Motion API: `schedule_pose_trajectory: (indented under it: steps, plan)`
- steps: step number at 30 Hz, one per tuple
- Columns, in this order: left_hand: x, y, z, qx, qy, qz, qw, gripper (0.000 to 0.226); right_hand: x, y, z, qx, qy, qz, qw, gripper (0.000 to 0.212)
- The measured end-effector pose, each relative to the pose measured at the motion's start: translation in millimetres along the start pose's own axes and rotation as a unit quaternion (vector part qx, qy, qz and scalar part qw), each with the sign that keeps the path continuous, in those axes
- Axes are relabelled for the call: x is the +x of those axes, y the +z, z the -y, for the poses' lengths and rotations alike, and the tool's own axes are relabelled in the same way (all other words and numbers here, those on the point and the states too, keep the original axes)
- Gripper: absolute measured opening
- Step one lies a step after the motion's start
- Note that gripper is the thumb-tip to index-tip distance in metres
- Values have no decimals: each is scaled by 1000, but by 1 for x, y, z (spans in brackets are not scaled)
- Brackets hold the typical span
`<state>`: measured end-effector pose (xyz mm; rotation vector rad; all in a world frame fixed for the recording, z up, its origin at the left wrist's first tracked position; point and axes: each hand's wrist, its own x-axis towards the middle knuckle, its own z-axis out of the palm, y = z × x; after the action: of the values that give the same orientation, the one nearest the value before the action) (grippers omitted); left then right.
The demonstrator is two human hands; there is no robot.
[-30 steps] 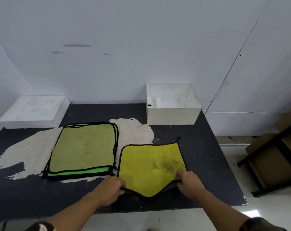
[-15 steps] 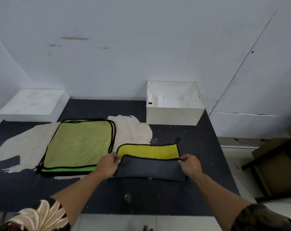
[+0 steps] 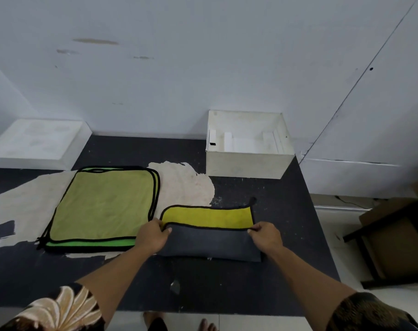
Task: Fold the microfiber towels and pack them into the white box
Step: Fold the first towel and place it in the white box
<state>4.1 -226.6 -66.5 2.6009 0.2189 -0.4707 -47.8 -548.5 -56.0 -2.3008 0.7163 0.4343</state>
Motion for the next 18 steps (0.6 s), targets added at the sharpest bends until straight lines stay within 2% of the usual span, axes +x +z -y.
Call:
schedule_pose_trajectory:
  steps: [6,10,13,15,18]
  plan:
    - [5,0,-2,-52,9,-37,998,19,3,0,-3,-23,-9,12,1000,14]
    - [11,-7,-3,-117,22,-71,990,17,11,-9,7,11,-10,-26,1000,18]
    - [16,-10,-4,-123,10,-77,989,18,20,-14,18,31,-11,-49,998,16]
    - [19,-10,-6,-110,-7,-54,992,19,25,-14,20,28,0,-49,998,15]
    - [20,-6,-5,-44,-21,28,998,26,27,-8,15,-8,28,-8,1000,27]
